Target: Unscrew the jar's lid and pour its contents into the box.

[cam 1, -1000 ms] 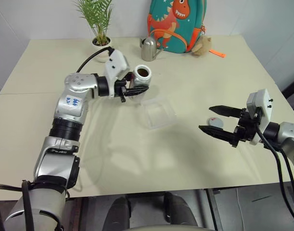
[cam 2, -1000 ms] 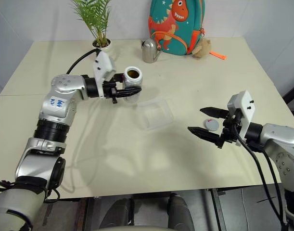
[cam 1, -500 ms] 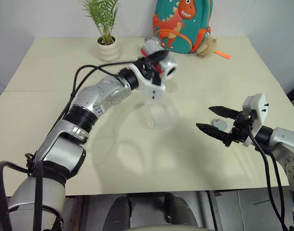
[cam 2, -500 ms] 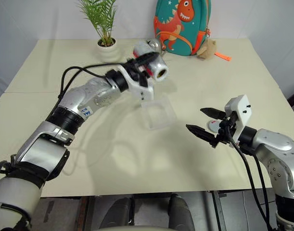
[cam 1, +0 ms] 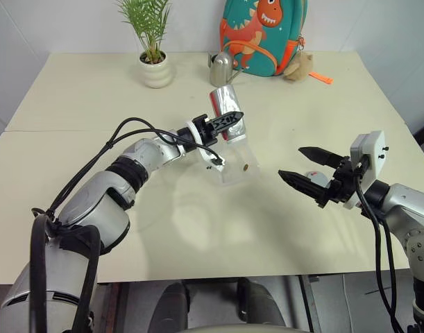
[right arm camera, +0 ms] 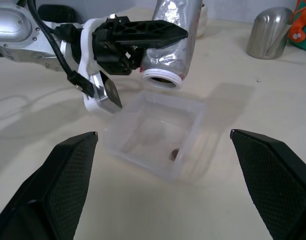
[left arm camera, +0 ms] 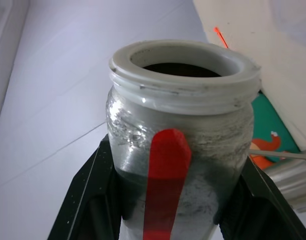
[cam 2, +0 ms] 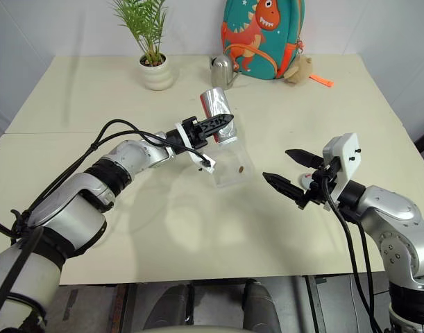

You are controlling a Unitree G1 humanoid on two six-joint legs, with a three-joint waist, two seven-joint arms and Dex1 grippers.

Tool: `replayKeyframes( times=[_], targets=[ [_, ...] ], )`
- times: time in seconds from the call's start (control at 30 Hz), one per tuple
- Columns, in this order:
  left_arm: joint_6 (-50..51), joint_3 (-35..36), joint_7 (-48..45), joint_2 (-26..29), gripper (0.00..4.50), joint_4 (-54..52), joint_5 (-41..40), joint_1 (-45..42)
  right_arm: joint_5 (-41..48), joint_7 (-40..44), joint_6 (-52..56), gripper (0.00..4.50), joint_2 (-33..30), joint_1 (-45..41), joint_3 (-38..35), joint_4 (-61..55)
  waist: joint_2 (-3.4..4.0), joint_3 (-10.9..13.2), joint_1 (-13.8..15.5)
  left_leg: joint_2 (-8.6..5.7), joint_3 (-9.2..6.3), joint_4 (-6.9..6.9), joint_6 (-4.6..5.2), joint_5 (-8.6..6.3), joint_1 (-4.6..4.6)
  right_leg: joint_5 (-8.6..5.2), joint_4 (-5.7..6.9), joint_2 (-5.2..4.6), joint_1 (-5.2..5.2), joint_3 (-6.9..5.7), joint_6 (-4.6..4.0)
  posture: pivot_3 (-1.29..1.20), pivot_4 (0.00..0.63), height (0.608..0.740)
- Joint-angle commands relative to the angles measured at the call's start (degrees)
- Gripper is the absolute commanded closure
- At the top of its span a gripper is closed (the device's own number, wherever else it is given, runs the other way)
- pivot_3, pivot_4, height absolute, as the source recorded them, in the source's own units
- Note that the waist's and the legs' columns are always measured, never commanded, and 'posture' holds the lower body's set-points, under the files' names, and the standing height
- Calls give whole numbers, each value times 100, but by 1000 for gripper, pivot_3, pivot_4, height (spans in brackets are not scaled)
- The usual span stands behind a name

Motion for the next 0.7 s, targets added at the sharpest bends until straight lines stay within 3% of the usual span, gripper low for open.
replayKeyframes(
  times=[0.03, 0.23, 0.33, 0.47, 0.53, 0.6, 0.7],
  targets=[
    [-31, 128, 59, 97, 2583, -118, -155, -209, 86, -38, -124, 35, 34, 13, -187, -166, 0, 0, 0, 0, 0, 0, 0, 0, 0, 0, 0, 0, 0, 0, 0, 0, 150, 740],
    [-635, 247, -121, 535, 2583, -700, -370, -193, 68, -1, -183, 35, 86, -19, -121, -85, 0, 0, -15, 0, 1, 0, -1, 0, 2, 0, 4, 0, 0, 0, 0, 0, 150, 740],
    [-1289, 533, -566, 797, 2583, -973, -906, -82, 52, 35, -204, 35, 94, -17, -105, -48, 0, 0, -14, 0, 2, 1, -2, 1, 2, 0, 6, -1, -1, 1, 0, 0, 150, 740],
    [-2725, 1304, -2321, 967, 2583, -643, -2850, 198, 6, 131, -258, 35, 79, -10, -66, 70, 2, -1, -20, 1, 3, 4, -2, 1, 3, 0, 8, -2, 0, 1, -1, 0, 150, 740],
    [-2901, 1787, -3259, 1004, 2583, -641, -3876, 456, -13, 172, -284, 35, 67, -36, -39, 139, 2, -1, -22, 1, 6, 5, -2, 1, 6, -1, 10, -2, 0, 3, -2, 0, 150, 740],
    [-2668, 2319, -4492, 953, 2583, -741, -5107, 796, -30, 223, -310, 35, 46, -83, -7, 220, 2, -1, -26, 1, 7, 9, -2, 1, 7, -1, 15, -2, 0, 3, -3, 0, 150, 740],
    [-1084, 3342, -6361, 680, 2583, -1224, -7120, 1358, -99, 324, -375, 35, 20, -198, 59, 371, 3, -1, -41, 1, 10, 17, -2, 1, 10, -1, 26, -2, 1, 7, -3, 0, 150, 740]
  ],
)
